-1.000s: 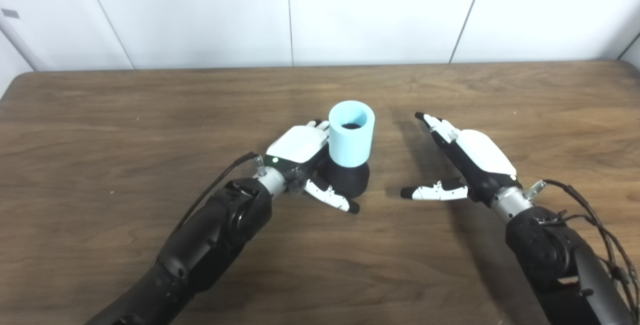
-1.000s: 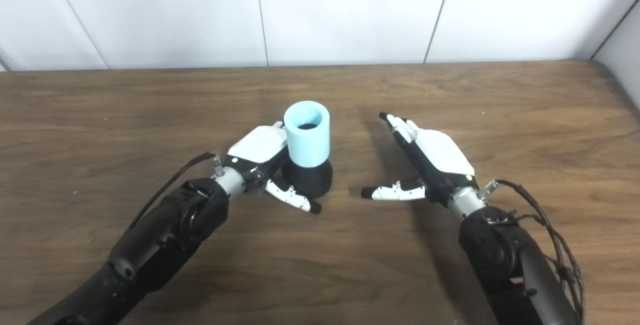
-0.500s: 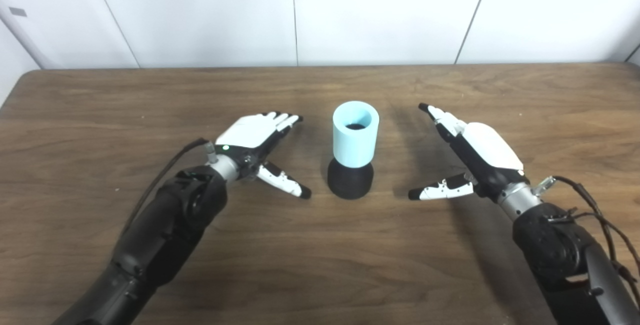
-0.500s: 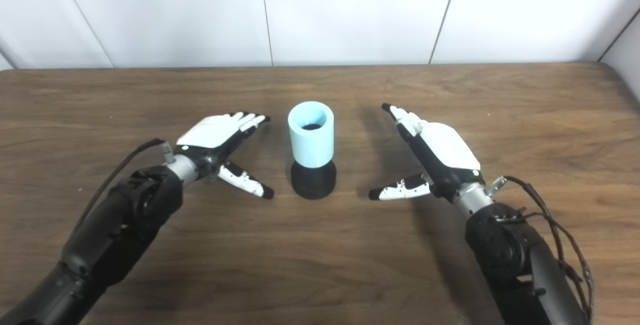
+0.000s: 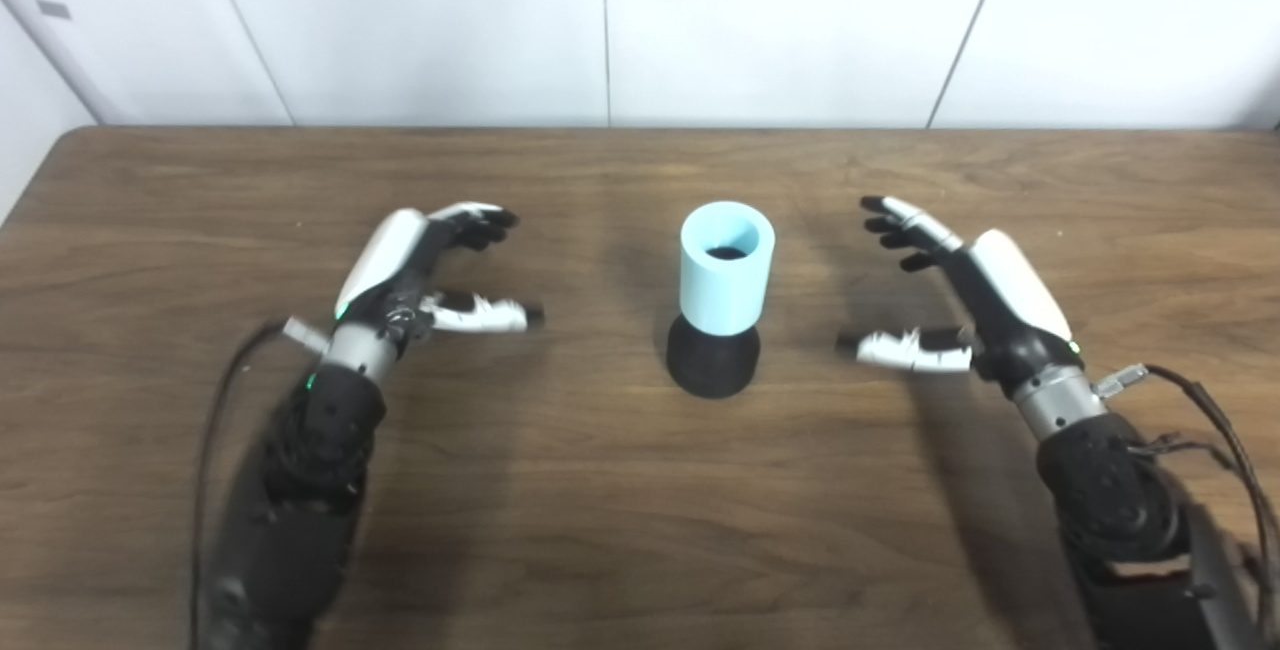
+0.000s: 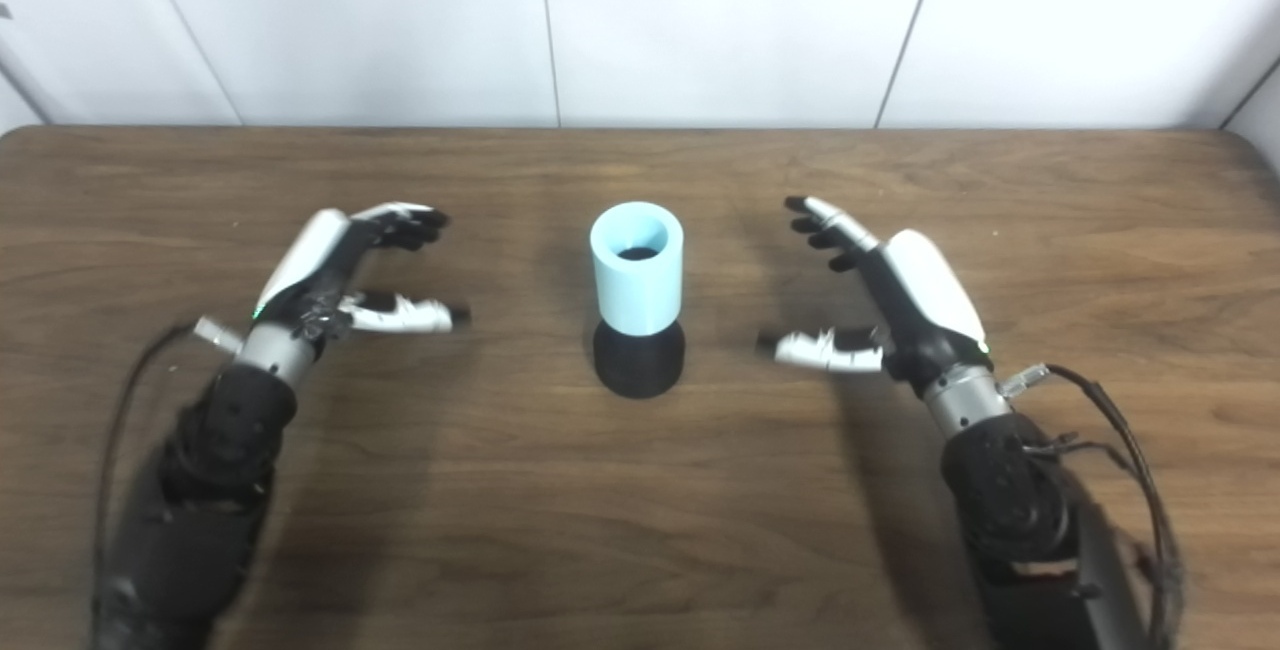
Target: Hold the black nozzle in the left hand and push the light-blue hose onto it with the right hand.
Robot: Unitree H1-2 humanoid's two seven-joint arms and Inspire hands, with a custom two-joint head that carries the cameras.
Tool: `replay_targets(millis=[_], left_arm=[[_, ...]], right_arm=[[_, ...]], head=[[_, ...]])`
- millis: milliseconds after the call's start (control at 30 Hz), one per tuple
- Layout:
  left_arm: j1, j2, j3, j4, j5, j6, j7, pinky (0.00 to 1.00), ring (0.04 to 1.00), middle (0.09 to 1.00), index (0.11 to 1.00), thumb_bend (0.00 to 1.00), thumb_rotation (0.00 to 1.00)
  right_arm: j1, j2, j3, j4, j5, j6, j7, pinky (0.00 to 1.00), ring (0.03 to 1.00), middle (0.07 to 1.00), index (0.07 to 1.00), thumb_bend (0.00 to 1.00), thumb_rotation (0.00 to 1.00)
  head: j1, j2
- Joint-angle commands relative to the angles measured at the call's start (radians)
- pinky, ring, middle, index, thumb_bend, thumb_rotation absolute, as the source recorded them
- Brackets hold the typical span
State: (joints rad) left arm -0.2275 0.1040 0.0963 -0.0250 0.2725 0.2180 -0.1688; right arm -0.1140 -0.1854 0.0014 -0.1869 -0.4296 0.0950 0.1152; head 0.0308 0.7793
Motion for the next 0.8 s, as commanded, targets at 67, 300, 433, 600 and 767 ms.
replay_targets(millis=[67,300,433,600,767], left_arm=[[0.012,-0.104,0.1,0.004,-0.363,0.002,-0.066,0.42,0.542,0.591,0.494,0.51,0.06],[0.031,-0.077,0.053,0.091,-0.432,-0.163,-0.096,0.55,0.625,0.667,0.498,0.52,0.06],[0.027,-0.053,0.034,0.121,-0.444,-0.187,-0.095,0.56,0.634,0.675,0.499,0.52,0.06],[0.027,-0.036,0.011,0.125,-0.436,-0.188,-0.076,0.55,0.641,0.673,0.499,0.52,0.07],[0.027,-0.023,-0.008,0.134,-0.44,-0.201,-0.076,0.54,0.644,0.675,0.499,0.52,0.07]], right_arm=[[-0.037,0.124,-0.12,0.025,0.244,0.04,-0.067,0.43,0.509,0.604,0.57,0.44,0.15],[-0.039,0.14,-0.133,0.1,0.304,-0.07,-0.088,0.42,0.522,0.614,0.497,0.5,0.15],[-0.032,0.128,-0.113,0.104,0.319,-0.082,-0.093,0.42,0.529,0.629,0.497,0.5,0.15],[-0.028,0.114,-0.095,0.108,0.322,-0.097,-0.096,0.44,0.56,0.646,0.497,0.5,0.16],[-0.026,0.109,-0.086,0.111,0.319,-0.107,-0.101,0.44,0.556,0.649,0.497,0.5,0.15]], head=[[-0.007,-0.003],[-0.022,-0.004],[-0.026,-0.006],[-0.026,-0.008],[-0.026,-0.008]])
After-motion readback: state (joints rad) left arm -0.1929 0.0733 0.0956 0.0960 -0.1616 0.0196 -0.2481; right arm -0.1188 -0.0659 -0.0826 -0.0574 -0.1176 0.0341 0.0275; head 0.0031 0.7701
